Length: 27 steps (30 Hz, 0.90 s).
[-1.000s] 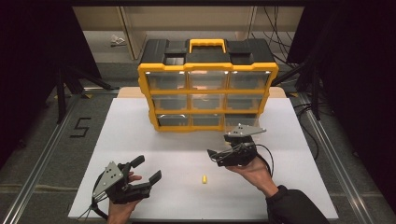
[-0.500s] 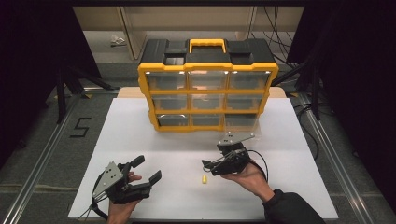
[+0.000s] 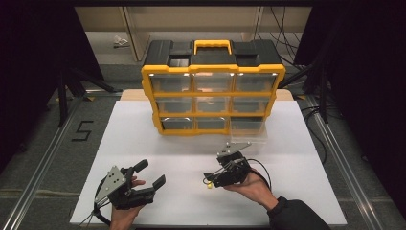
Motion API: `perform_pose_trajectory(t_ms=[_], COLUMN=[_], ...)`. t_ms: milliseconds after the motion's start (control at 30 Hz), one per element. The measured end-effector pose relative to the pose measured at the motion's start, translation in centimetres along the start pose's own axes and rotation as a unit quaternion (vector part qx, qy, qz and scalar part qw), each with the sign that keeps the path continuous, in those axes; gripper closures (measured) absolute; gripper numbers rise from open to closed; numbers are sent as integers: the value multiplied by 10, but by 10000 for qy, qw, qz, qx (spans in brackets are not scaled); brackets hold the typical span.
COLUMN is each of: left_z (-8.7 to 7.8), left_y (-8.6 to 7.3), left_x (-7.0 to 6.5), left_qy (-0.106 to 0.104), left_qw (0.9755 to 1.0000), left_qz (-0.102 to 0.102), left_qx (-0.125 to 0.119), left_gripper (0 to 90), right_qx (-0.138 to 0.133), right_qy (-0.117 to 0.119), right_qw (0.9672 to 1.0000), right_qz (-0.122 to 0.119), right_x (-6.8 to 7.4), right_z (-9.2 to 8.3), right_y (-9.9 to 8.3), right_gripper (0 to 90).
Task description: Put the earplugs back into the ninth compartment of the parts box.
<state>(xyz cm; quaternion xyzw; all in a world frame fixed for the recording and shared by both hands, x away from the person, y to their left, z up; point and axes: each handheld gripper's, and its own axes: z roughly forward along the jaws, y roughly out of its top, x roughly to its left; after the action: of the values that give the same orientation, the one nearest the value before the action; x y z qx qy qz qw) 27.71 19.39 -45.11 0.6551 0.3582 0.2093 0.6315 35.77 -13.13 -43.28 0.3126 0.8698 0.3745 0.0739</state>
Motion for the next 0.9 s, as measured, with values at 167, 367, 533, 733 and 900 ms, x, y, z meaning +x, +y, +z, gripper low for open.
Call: perform_pose_trajectory(t_ms=[167, 367, 533, 733, 900], left_z=[0, 0, 0, 0, 1], left_y=[0, 0, 0, 0, 0], left_x=[0, 0, 0, 0, 0], left_qy=[-6, -5, -4, -3, -2], left_qw=[10000, 10000, 10000, 10000, 10000], left_qz=[-1, -2, 0, 0, -1], left_qx=[1, 2, 7, 8, 10], left_gripper=[158, 158, 158, 158, 159], right_qx=[160, 386, 550, 728, 832], right_qy=[24, 82, 98, 114, 104], right_qw=[9998, 9991, 9981, 9965, 9955], right_qz=[-85, -149, -260, -390, -446], right_x=[2, 6, 6, 9, 9], right_z=[5, 11, 18, 25, 30], right_y=[-2, -5, -9, -12, -15], right_gripper=[297, 338, 376, 413, 441])
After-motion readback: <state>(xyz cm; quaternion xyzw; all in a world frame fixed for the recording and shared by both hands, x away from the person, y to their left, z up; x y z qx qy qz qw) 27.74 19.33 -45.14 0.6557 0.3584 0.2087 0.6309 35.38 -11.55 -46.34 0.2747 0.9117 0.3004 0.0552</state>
